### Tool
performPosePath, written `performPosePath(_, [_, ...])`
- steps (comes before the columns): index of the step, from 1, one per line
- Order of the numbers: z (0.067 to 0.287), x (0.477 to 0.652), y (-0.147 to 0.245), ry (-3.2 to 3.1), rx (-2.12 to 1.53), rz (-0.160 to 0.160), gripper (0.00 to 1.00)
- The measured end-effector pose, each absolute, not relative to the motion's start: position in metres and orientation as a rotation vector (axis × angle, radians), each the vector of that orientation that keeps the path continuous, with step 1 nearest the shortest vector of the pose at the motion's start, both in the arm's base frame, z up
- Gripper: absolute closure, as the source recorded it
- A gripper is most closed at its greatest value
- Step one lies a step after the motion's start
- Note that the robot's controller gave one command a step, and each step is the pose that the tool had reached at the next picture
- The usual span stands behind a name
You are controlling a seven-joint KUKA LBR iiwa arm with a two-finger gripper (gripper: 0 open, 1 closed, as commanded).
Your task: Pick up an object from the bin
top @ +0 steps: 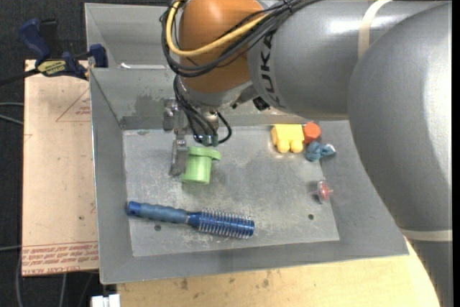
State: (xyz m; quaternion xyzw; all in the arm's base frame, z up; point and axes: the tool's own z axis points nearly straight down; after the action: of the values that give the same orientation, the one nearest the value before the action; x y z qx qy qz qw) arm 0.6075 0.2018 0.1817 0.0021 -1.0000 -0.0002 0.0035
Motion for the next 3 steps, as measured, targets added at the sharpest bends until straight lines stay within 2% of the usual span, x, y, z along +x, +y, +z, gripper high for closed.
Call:
performPosePath(1, [0.101,0.59,0.09,-3.115,0.37,0.003,0.0])
performPosePath(2, [0.069,0.614,0.109,-3.119,0.413,-0.003,0.0])
performPosePath(3, [0.072,0.615,0.109,-3.122,0.412,-0.004,1.0])
